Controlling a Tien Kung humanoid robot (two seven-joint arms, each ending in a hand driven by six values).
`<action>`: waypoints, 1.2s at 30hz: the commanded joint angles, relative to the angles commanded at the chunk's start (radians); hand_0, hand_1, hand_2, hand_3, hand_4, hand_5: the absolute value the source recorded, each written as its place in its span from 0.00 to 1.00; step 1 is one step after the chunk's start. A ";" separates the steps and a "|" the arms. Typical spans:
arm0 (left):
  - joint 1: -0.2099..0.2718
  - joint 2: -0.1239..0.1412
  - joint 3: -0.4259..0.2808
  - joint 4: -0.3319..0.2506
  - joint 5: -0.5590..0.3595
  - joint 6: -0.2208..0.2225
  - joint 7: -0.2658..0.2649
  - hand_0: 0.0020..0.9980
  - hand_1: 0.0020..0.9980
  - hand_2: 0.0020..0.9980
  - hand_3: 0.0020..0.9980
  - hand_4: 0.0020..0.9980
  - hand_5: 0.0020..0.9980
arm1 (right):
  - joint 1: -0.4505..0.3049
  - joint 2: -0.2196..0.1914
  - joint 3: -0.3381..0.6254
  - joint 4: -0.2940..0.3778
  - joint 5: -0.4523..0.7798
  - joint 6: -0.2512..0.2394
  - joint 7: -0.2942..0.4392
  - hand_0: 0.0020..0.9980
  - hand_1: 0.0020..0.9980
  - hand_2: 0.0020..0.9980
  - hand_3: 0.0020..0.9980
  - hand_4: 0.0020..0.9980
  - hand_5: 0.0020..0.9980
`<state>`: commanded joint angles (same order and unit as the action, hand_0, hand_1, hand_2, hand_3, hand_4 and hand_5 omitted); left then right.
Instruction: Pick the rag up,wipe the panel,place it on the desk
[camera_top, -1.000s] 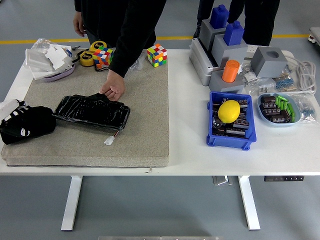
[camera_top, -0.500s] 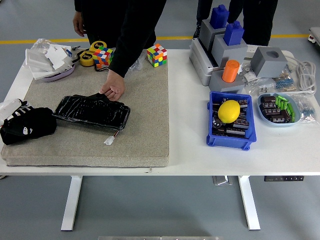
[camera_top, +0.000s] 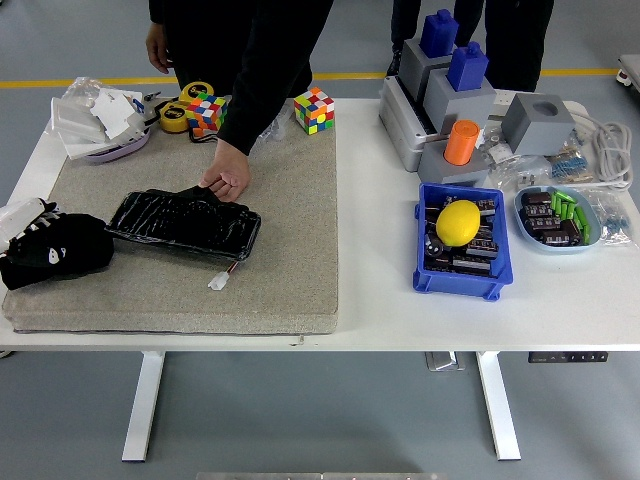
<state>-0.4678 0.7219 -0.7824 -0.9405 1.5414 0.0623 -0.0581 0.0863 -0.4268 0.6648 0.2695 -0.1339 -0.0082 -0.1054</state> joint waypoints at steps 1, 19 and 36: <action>0.000 0.000 0.000 -0.001 -0.001 -0.002 0.001 0.40 0.48 0.55 0.56 0.49 0.00 | 0.000 0.000 0.000 0.000 0.000 0.000 0.000 0.72 0.69 0.68 0.59 1.00 0.51; -0.026 0.087 -0.028 -0.055 0.017 -0.025 0.018 0.39 0.47 0.55 0.57 0.51 0.00 | 0.001 -0.001 -0.012 -0.006 0.018 0.002 0.003 0.72 0.69 0.68 0.59 1.00 0.51; -0.114 0.134 0.021 -0.115 -0.042 -0.045 0.034 0.37 0.46 0.55 0.57 0.51 0.00 | 0.006 0.000 -0.031 -0.010 0.027 0.003 0.004 0.72 0.69 0.68 0.59 1.00 0.51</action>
<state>-0.5821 0.8556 -0.7618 -1.0554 1.4997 0.0168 -0.0237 0.0924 -0.4270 0.6335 0.2591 -0.1070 -0.0056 -0.1015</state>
